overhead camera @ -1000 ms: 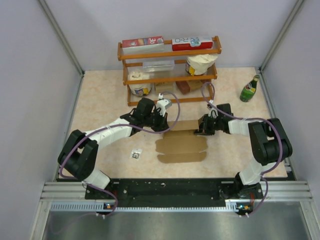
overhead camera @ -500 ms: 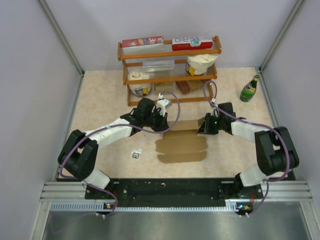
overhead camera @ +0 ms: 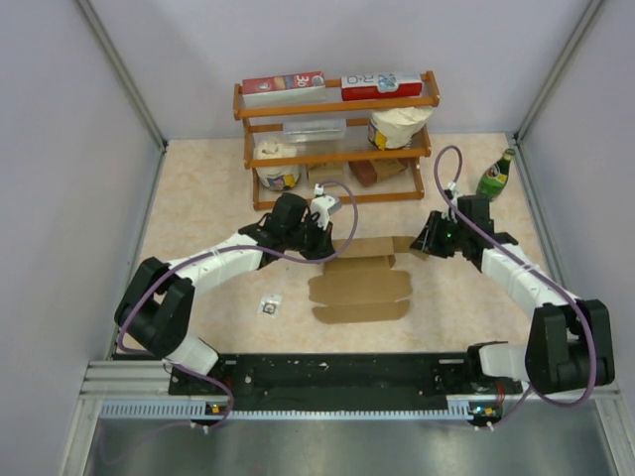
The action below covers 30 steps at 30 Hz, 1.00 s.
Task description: Fold the paper box
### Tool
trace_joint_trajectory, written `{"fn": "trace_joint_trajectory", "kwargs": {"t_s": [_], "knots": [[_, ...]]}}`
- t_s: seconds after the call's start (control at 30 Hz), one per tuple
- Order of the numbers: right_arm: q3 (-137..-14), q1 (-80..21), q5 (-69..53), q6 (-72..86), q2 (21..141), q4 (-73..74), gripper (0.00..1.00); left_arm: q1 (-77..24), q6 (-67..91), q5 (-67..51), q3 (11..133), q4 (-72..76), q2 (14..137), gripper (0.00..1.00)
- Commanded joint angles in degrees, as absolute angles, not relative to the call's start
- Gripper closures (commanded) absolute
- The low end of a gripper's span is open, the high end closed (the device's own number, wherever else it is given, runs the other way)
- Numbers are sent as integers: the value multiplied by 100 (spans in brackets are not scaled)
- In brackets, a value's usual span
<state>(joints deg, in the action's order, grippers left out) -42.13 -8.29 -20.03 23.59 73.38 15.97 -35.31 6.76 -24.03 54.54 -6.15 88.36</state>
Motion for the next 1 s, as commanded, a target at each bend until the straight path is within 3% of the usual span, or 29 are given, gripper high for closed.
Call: {"fn": "trace_joint_trajectory", "kwargs": {"t_s": [0.0,0.73,0.9,0.97], "knots": [[-4570,-721,-1899,2355,6996,1722,71,-3533,650,-2224,5678,-650,8587,100],[-4491,-624,-1881,2364,6697,1740,68,-3524,896,-1715,5301,-378,7533,97],[-4588,-607,-1890,2373,6627,1740,67,-3507,1239,-1021,4686,-282,6910,92],[-4640,-598,-1898,2391,6601,1758,67,-3472,1362,-906,4448,-159,6751,84]]}}
